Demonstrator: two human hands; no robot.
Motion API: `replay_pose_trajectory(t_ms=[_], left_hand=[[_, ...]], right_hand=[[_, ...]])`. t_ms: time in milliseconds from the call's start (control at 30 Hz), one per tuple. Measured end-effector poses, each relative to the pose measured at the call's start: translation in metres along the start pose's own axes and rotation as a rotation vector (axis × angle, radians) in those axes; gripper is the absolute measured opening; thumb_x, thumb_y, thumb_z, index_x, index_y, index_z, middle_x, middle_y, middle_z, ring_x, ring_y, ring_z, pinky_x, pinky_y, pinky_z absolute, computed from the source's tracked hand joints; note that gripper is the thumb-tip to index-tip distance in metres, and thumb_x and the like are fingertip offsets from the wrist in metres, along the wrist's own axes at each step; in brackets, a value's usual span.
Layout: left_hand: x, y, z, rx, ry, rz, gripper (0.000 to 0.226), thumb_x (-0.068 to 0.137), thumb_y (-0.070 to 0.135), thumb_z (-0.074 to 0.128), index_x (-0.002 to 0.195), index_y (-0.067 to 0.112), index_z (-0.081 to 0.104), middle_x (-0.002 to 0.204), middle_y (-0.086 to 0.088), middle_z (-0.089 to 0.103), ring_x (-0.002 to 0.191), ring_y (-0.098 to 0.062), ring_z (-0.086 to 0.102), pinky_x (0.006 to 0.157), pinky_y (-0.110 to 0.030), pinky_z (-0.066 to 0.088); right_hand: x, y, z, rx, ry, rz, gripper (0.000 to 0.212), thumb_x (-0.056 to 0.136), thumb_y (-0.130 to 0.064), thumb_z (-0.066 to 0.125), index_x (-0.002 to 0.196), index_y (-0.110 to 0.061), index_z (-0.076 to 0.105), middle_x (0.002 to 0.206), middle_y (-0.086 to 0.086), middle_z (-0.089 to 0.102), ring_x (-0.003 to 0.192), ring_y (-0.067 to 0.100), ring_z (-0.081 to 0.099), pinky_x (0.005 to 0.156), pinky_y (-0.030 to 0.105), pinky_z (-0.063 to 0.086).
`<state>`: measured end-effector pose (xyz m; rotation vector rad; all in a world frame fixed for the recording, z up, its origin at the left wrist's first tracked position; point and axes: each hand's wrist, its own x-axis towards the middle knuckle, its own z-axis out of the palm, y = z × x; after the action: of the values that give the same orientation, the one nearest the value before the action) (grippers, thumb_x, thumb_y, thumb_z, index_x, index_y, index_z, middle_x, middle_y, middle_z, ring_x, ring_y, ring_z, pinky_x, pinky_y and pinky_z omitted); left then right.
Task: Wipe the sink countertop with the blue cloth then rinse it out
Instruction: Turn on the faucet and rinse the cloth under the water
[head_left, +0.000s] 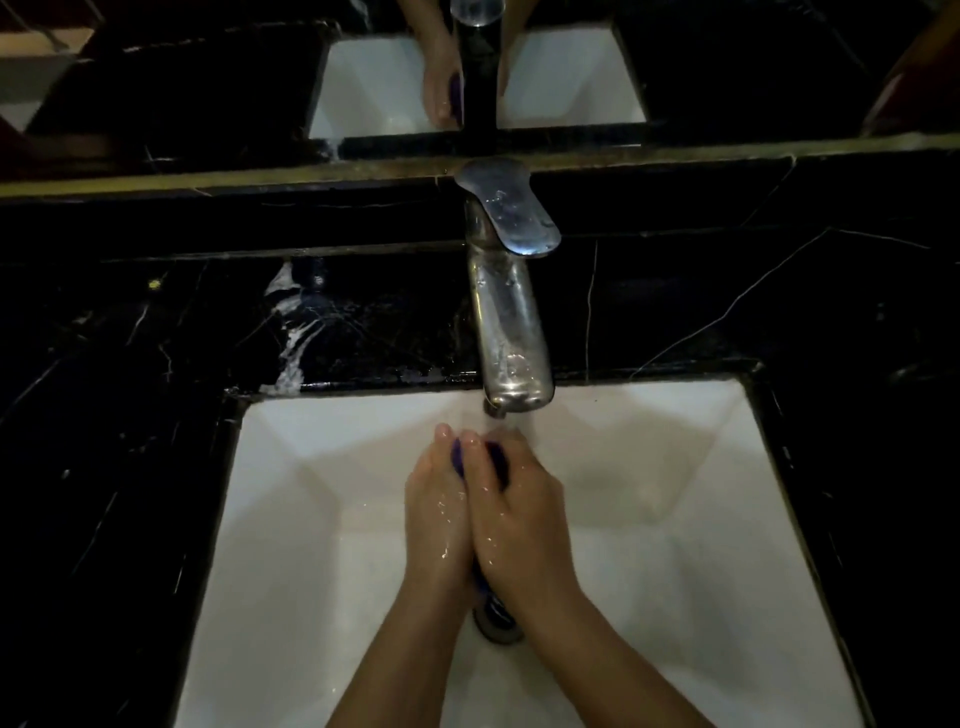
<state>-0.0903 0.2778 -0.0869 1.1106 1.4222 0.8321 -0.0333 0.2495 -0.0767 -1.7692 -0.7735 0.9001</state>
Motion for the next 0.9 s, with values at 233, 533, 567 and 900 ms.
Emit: replay_pose_trajectory(t_ms=[233, 533, 567, 900], left_hand=[[0.012, 0.006, 0.007, -0.01, -0.003, 0.054, 0.038, 0.107, 0.026, 0.042, 0.078, 0.007, 0.06, 0.072, -0.009, 0.065, 0.063, -0.011, 0.057, 0.063, -0.034, 0.048], [0.009, -0.016, 0.007, 0.081, -0.067, -0.038, 0.039, 0.105, 0.028, 0.038, 0.073, 0.014, 0.056, 0.071, -0.004, 0.065, 0.067, -0.016, 0.06, 0.062, -0.037, 0.05], [0.008, -0.014, 0.008, 0.054, -0.073, -0.06, 0.039, 0.105, 0.028, 0.04, 0.071, 0.015, 0.056, 0.07, -0.003, 0.065, 0.067, -0.017, 0.06, 0.062, -0.037, 0.05], [0.009, 0.003, 0.015, 0.048, -0.114, 0.005, 0.039, 0.103, 0.044, 0.041, 0.081, 0.022, 0.065, 0.079, 0.001, 0.07, 0.073, -0.012, 0.067, 0.066, -0.03, 0.054]], right_hand=[[0.016, 0.0, -0.005, -0.033, 0.031, 0.033, 0.035, 0.106, -0.038, 0.037, 0.094, -0.02, 0.065, 0.087, 0.0, 0.07, 0.077, 0.013, 0.065, 0.069, 0.032, 0.051], [0.01, 0.016, 0.003, -0.053, 0.019, 0.166, 0.037, 0.105, -0.04, 0.037, 0.085, -0.018, 0.058, 0.086, 0.006, 0.07, 0.082, 0.025, 0.066, 0.079, 0.049, 0.054], [0.011, 0.016, 0.002, -0.054, 0.021, 0.172, 0.038, 0.105, -0.042, 0.037, 0.086, -0.017, 0.058, 0.086, 0.005, 0.07, 0.082, 0.024, 0.066, 0.078, 0.046, 0.054], [0.016, 0.009, -0.009, -0.035, 0.028, 0.085, 0.032, 0.104, -0.037, 0.045, 0.087, -0.019, 0.064, 0.08, 0.0, 0.068, 0.074, 0.015, 0.063, 0.065, 0.031, 0.048]])
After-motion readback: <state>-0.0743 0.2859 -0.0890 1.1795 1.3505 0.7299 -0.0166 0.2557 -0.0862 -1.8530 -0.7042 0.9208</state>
